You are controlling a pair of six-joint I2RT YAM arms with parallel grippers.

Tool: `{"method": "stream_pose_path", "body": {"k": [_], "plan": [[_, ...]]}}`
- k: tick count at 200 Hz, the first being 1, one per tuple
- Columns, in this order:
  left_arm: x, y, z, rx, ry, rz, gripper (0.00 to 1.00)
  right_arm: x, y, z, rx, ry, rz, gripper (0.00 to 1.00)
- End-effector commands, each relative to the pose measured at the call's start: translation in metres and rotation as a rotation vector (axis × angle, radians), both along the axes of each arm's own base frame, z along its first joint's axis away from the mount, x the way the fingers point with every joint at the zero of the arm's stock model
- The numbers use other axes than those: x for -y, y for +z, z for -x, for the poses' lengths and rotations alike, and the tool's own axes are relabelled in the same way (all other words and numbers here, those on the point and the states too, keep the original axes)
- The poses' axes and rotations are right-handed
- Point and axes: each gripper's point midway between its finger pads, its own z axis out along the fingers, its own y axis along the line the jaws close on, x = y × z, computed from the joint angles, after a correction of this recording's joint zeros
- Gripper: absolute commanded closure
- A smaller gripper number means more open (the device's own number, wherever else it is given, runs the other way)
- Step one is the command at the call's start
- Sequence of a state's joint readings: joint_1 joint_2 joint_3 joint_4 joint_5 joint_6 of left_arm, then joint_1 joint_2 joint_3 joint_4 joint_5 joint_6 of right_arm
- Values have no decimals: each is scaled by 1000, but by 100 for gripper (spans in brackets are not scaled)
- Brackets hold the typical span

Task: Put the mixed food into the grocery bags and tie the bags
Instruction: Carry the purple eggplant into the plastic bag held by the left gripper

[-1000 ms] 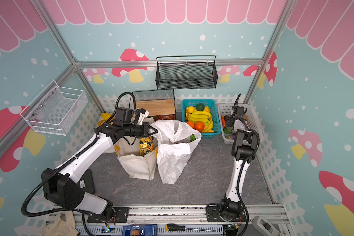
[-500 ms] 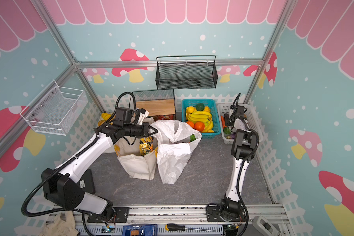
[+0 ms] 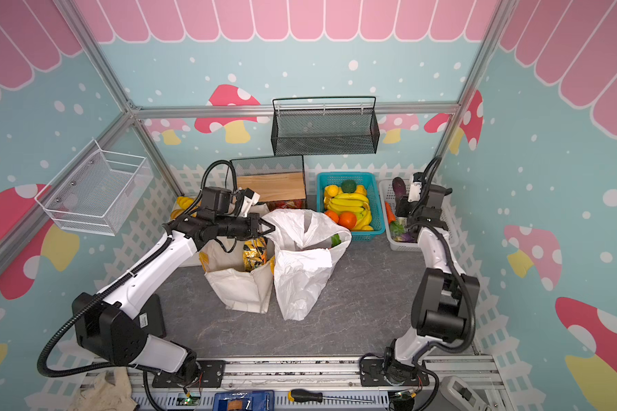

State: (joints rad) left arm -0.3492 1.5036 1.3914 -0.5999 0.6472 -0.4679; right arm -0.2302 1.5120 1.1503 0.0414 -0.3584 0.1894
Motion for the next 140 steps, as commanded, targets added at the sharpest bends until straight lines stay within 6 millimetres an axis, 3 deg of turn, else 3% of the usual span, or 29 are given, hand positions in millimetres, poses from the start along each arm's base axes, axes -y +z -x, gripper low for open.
{"method": "stream_pose_path", "body": {"k": [1, 30, 56, 82, 100, 140], "plan": [[0, 3, 1, 11, -2, 5, 100, -65, 28, 42, 134, 188, -113, 81], [3, 2, 1, 1, -17, 14, 100, -144, 51, 112, 255, 447, -93, 81], [5, 3, 2, -3, -30, 25, 100, -183, 84, 151, 438, 609, -95, 81], [4, 5, 2, 2, -24, 24, 100, -210, 104, 163, 595, 714, -135, 81], [3, 6, 2, 5, -19, 24, 100, -230, 108, 160, 659, 772, -155, 80], [4, 8, 2, 11, -20, 34, 100, -261, 85, 147, 724, 848, -193, 81]]}}
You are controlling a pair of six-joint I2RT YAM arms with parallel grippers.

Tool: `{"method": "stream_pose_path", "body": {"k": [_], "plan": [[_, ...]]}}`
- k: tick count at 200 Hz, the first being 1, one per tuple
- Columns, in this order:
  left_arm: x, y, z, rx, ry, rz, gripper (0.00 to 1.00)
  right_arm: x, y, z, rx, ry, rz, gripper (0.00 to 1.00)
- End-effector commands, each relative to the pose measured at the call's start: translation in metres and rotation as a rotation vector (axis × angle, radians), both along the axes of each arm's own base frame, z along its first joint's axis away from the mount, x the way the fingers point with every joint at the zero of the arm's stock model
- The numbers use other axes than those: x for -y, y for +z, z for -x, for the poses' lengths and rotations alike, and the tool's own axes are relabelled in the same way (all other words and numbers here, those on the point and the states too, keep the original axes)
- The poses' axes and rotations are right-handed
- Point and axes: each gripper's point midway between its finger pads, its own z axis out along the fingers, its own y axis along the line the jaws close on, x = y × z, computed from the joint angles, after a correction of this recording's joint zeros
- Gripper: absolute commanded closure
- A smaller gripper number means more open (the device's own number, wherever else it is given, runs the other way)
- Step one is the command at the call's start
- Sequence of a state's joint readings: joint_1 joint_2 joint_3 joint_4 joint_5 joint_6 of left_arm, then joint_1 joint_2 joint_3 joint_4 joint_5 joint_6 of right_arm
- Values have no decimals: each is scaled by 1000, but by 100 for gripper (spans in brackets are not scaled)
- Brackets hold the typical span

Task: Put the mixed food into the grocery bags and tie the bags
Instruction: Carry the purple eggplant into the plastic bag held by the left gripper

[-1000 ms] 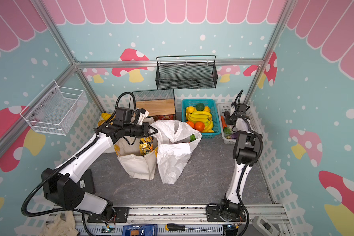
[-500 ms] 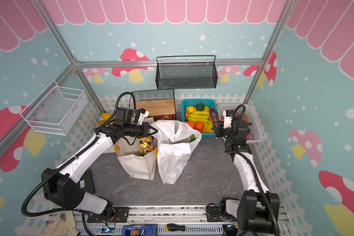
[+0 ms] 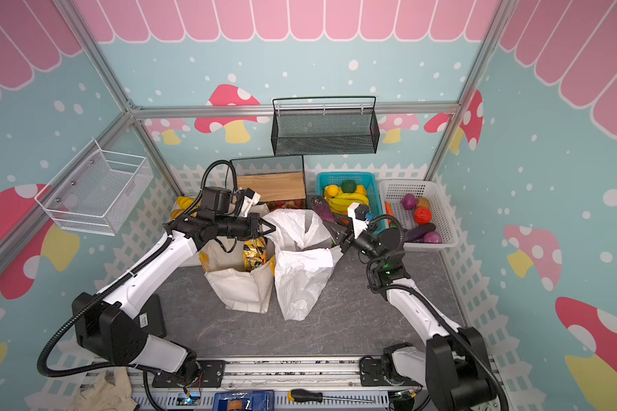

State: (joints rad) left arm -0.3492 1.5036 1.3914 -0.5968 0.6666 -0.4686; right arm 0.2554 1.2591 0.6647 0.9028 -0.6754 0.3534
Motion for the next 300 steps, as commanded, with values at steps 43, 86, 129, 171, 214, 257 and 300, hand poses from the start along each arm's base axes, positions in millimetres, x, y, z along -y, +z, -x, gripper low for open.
{"method": "stream_pose_path", "body": {"k": [43, 86, 129, 171, 214, 257, 300], "plan": [[2, 7, 0, 12, -8, 25, 100, -26, -31, 26, 121, 145, -37, 82], [3, 9, -1, 13, -12, 32, 100, -20, -83, 48, 20, 130, 54, 82], [5, 8, -3, 1, -13, 43, 100, -22, -114, 70, -95, 157, 127, 82], [13, 9, -3, -12, -37, 69, 100, -38, -138, 72, -222, 177, 228, 81], [19, 12, -3, -9, -51, 87, 100, -47, -154, 68, -285, 165, 361, 74], [21, 15, -6, -4, -43, 86, 100, -51, -141, 91, -234, 246, 389, 72], [31, 19, -1, -10, -67, 96, 100, -63, -146, 93, -270, 280, 404, 68]]}}
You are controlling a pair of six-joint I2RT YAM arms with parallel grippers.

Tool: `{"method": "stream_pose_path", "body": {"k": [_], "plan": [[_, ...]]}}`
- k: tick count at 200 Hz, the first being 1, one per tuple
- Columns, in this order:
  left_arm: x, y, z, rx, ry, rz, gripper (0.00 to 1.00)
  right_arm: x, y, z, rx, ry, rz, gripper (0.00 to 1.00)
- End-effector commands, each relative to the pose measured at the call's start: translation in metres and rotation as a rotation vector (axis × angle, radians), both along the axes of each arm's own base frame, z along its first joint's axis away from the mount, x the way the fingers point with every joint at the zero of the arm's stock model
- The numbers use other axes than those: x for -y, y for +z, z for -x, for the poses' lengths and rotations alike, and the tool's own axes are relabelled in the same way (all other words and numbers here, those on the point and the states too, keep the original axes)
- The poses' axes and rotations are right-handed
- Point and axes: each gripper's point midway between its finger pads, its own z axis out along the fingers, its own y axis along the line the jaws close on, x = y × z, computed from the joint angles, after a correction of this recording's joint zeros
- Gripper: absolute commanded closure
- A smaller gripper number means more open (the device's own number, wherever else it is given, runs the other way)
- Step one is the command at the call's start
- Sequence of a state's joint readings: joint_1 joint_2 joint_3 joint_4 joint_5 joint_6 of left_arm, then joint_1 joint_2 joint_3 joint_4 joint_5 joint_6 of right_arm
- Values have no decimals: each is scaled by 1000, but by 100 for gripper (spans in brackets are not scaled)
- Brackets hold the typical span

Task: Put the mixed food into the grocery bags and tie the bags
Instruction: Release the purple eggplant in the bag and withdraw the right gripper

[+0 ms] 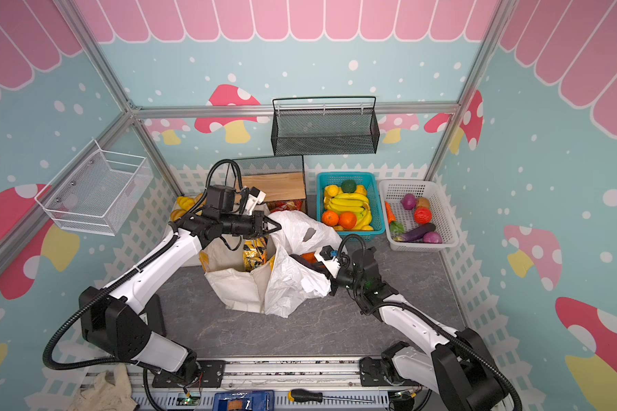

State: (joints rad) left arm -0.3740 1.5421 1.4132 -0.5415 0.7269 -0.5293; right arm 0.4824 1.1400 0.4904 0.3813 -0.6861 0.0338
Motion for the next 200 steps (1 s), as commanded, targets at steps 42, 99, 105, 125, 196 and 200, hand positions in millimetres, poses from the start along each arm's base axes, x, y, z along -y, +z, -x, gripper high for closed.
{"method": "stream_pose_path", "body": {"k": [42, 99, 105, 125, 196, 200], "plan": [[17, 7, -3, -29, -27, 39, 100, -6, -1, -28, -1, -130, 93, 52], [15, 6, -12, -27, -13, 24, 100, 25, 33, -26, 85, -287, 86, 33], [14, 6, -12, -26, -11, 22, 100, 31, 38, -27, 93, -322, 88, 33], [11, 5, -14, -25, -3, 19, 100, 51, 50, -30, 107, -434, 102, 31], [8, 2, -17, -28, 1, 16, 100, 118, 24, -42, -4, -797, 276, 18], [8, 2, -17, -27, 1, 16, 100, 117, 21, -40, -16, -788, 274, 17]]}}
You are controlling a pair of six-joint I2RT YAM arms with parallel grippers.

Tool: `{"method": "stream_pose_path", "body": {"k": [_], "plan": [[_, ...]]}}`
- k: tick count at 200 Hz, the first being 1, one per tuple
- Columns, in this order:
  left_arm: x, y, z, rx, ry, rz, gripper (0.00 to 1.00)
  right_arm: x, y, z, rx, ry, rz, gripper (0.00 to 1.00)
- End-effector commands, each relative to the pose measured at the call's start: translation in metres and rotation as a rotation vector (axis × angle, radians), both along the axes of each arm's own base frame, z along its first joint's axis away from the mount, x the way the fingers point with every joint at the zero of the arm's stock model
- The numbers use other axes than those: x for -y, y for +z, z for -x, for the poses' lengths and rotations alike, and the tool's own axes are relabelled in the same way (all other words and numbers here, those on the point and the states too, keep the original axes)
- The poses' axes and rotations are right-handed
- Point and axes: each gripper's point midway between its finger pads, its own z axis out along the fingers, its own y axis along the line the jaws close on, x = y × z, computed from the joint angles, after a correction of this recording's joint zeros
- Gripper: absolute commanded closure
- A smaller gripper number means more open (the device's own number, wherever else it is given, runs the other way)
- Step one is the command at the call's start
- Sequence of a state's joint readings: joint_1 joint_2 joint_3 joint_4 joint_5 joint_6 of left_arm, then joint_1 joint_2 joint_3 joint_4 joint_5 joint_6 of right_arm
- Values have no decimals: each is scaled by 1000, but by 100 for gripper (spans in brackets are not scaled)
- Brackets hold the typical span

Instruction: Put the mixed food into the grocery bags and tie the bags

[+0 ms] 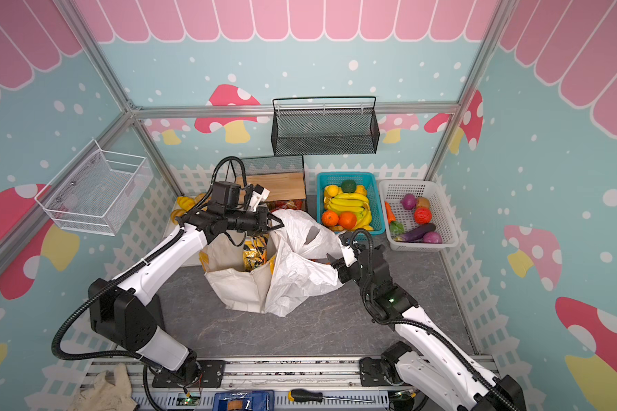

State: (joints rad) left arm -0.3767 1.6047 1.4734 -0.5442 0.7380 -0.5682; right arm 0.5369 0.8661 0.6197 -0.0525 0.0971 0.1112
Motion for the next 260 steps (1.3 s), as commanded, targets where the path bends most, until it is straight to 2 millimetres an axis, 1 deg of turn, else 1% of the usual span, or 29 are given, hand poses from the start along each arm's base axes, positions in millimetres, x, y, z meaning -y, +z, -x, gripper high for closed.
{"method": "stream_pose_path", "body": {"k": [1, 27, 44, 63, 73, 83, 103, 108, 112, 128, 137, 146, 155, 170, 185, 189, 206, 235, 255, 260], "plan": [[0, 3, -4, 13, -6, 0, 100, 19, -20, 4, -82, -92, 40, 17], [-1, 3, -4, 15, -2, -3, 100, 15, -34, 11, -138, -83, -2, 15], [-1, 3, -4, 16, -1, -3, 100, 16, -44, 15, -165, -92, -19, 15], [-1, 3, -4, 17, -2, -3, 100, 25, -59, 11, -204, -151, -21, 15], [-1, 3, -4, 15, -1, -3, 100, 29, -65, 7, -224, -179, -19, 18], [-1, 3, -3, 14, -4, -2, 100, 30, -69, 3, -242, -188, -22, 25], [0, 4, 0, 16, -9, 0, 100, 25, -71, 1, -260, -154, -32, 51], [1, 5, 0, 18, -10, 1, 100, 22, -69, 1, -258, -133, -33, 58], [1, 4, 1, 17, -12, 1, 100, 19, -67, 2, -257, -114, -32, 61], [2, 6, 3, 21, -16, 0, 100, 13, -56, 6, -257, -64, -30, 79], [4, 6, 3, 22, -16, -2, 100, 10, -48, 10, -254, -38, -39, 86], [5, 7, 4, 26, -18, -3, 100, 6, -37, 14, -237, -3, -55, 89], [7, 7, 3, 25, -16, -4, 100, 2, -24, 19, -214, 36, -80, 92], [10, 9, 2, 26, -14, -4, 100, -5, 2, 29, -154, 103, -120, 95], [10, 11, -3, 26, 5, -6, 100, -7, 28, 36, -92, 139, -164, 97], [20, 12, 2, 29, -16, -7, 100, -9, 35, 39, -75, 155, -176, 97], [31, 22, 1, 61, -15, -12, 100, -16, 53, 49, -26, 221, -216, 98], [56, 35, -10, 104, -24, -12, 100, -17, 59, 52, 9, 243, -235, 97], [69, 32, -22, 103, -25, -15, 100, -21, 60, 55, 23, 269, -265, 97], [71, 30, -25, 101, -22, -19, 98, -21, 58, 54, 19, 266, -272, 97]]}}
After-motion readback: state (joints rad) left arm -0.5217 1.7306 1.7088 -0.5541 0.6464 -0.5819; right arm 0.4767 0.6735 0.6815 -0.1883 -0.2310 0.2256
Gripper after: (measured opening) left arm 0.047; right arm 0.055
